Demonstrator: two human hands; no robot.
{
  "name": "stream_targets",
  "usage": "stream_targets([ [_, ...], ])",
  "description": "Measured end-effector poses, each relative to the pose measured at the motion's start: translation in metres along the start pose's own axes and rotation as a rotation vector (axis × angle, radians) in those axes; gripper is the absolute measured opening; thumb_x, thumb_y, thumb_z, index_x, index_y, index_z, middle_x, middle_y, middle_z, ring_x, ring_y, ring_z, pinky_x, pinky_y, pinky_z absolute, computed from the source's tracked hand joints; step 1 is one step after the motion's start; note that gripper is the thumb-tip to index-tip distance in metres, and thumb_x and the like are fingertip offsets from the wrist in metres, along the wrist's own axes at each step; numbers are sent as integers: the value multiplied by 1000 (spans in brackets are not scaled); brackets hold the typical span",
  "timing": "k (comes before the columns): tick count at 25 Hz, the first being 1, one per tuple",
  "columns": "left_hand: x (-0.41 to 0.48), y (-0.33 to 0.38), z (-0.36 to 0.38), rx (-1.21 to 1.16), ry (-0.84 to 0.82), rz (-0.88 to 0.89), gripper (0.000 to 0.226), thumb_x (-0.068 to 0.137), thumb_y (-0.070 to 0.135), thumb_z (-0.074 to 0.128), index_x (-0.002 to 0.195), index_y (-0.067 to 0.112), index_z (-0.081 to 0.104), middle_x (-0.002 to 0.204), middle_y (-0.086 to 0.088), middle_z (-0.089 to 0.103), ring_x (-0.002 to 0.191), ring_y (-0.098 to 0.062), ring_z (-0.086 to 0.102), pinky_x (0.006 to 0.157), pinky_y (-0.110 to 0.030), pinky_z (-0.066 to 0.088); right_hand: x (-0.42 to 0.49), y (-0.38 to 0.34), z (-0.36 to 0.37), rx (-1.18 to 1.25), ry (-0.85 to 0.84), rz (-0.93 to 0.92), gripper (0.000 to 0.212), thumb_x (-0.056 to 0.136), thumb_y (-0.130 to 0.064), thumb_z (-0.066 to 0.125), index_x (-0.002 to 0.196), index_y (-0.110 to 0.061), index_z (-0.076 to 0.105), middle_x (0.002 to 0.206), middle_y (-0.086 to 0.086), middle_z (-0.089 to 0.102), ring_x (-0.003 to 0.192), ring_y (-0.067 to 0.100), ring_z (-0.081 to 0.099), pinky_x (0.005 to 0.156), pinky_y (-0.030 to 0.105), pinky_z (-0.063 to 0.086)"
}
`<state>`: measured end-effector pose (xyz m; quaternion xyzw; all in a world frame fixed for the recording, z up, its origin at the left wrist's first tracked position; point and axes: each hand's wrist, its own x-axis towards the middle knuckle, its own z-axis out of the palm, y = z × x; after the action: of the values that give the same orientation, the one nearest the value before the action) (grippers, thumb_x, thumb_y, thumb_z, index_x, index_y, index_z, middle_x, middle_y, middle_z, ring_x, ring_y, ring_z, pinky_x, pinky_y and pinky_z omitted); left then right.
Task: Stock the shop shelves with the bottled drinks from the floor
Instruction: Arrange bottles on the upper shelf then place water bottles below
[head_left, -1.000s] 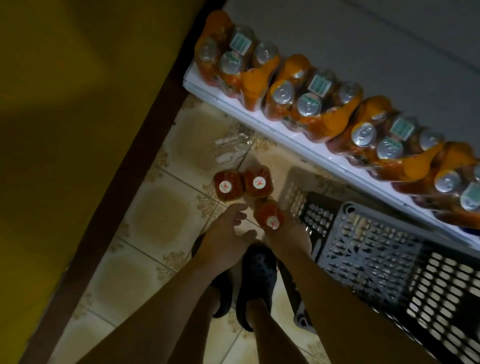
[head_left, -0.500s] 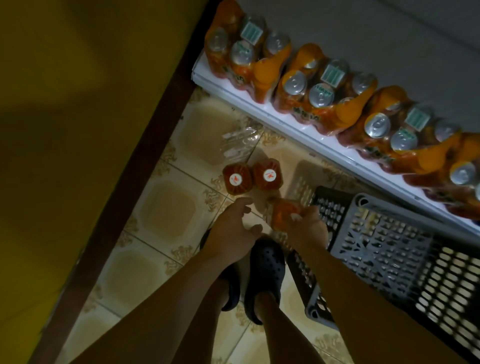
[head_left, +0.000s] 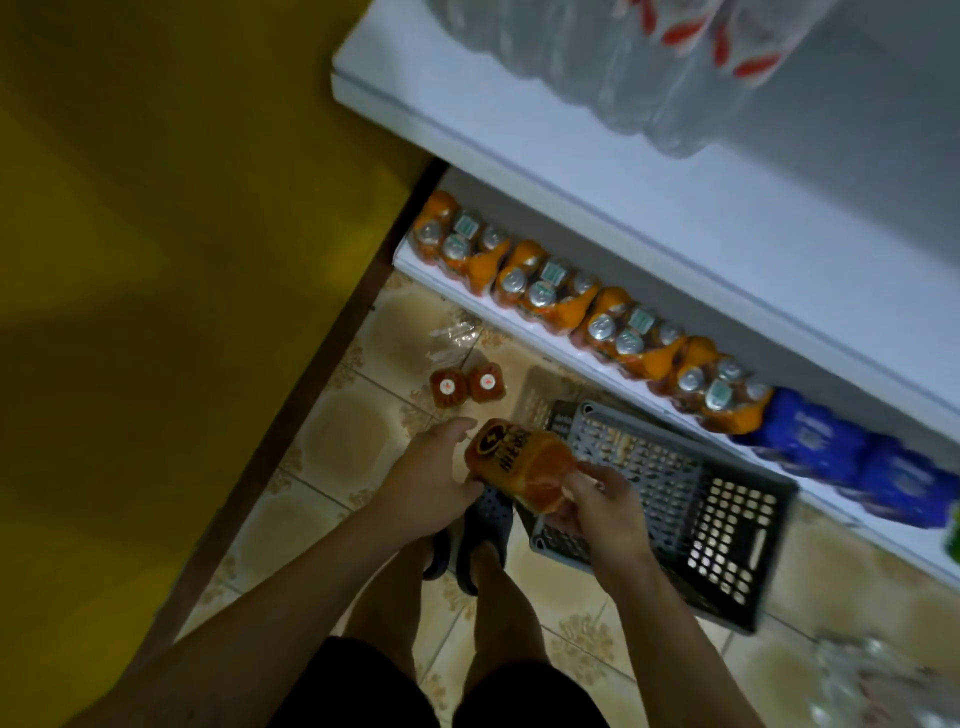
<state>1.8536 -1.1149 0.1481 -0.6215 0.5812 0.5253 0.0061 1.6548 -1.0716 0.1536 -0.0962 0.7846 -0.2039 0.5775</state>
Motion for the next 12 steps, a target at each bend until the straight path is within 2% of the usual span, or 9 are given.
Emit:
stream_targets([
  [2,-37,31,-19,-37,11,79,72,77,33,74,139,34,38,134,9,49,127,-11,45,104,-39,44,-50,-30,-16,45,-36,-60,28,88,-20,65,112,-6,59,80,13,71,70,29,71,70,55,60],
  [4,-70,58,-31,-58,-16,146,81,74,40,77,140,43,30,137,13,43,127,-9,43,105,-41,44,-99,-57,-25,116,-75,-105,24,91,-18,63,110,-5,55,89,17,67,71,31,71,66,51,61],
  [5,-85,71,-34,-33,-2,176,86,73,44,77,141,45,25,142,13,35,131,-10,38,108,-42,41,-123,-69,-27,137,-94,-142,22,92,-17,62,109,-6,55,86,17,64,67,29,68,65,50,61],
  [7,-111,99,-42,69,126,271,98,69,55,77,145,43,18,148,20,16,139,-12,20,115,-41,29,-169,-97,-33,163,-116,-252,15,91,-13,62,105,-8,58,77,15,62,52,20,58,61,51,60],
  [8,-120,112,-45,101,210,313,104,66,63,76,147,39,16,149,20,11,140,-11,14,116,-38,23,-189,-109,-35,169,-126,-311,12,91,-12,62,102,-10,63,73,14,63,45,17,54,56,48,57],
  [10,-134,141,-59,105,346,342,111,60,74,70,150,32,18,154,11,12,142,-11,12,113,-34,19,-221,-135,-39,150,-140,-432,12,91,-11,60,95,-16,71,59,10,62,37,16,47,40,30,46],
  [12,-146,166,-79,109,458,370,113,55,79,61,149,29,23,153,4,23,140,-13,19,112,-34,21,-248,-159,-43,110,-172,-511,18,93,-12,57,90,-14,74,49,9,57,32,16,42,39,24,38],
])
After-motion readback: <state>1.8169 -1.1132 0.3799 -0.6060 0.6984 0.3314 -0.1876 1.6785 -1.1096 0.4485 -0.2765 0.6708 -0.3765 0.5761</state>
